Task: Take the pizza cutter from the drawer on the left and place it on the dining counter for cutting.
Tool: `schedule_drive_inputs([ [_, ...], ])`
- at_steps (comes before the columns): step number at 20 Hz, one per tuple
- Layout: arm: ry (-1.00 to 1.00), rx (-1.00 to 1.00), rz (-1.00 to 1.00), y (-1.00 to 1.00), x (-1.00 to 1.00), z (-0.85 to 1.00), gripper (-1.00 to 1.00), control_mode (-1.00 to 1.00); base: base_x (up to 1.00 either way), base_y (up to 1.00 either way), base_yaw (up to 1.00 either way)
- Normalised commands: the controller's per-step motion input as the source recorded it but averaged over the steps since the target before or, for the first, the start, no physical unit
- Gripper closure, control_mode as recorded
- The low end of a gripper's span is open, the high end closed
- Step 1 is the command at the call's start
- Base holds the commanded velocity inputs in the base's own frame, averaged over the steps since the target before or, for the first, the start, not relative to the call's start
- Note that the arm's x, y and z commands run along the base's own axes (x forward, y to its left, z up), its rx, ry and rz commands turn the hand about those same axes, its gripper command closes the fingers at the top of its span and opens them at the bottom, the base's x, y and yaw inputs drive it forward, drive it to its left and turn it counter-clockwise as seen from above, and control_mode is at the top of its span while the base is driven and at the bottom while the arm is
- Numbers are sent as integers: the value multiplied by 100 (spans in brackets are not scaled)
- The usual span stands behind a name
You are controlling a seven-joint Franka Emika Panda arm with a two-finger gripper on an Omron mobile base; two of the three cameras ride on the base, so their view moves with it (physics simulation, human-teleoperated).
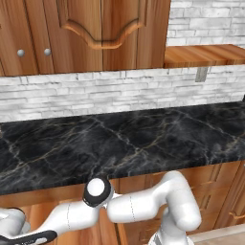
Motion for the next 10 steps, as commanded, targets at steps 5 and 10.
schedule_drive_inputs([
  [5, 0, 0, 0, 0, 0, -12, 100, -100, 0, 0, 0],
  [10, 0, 0, 0, 0, 0, 5, 100, -100, 0, 0, 0],
])
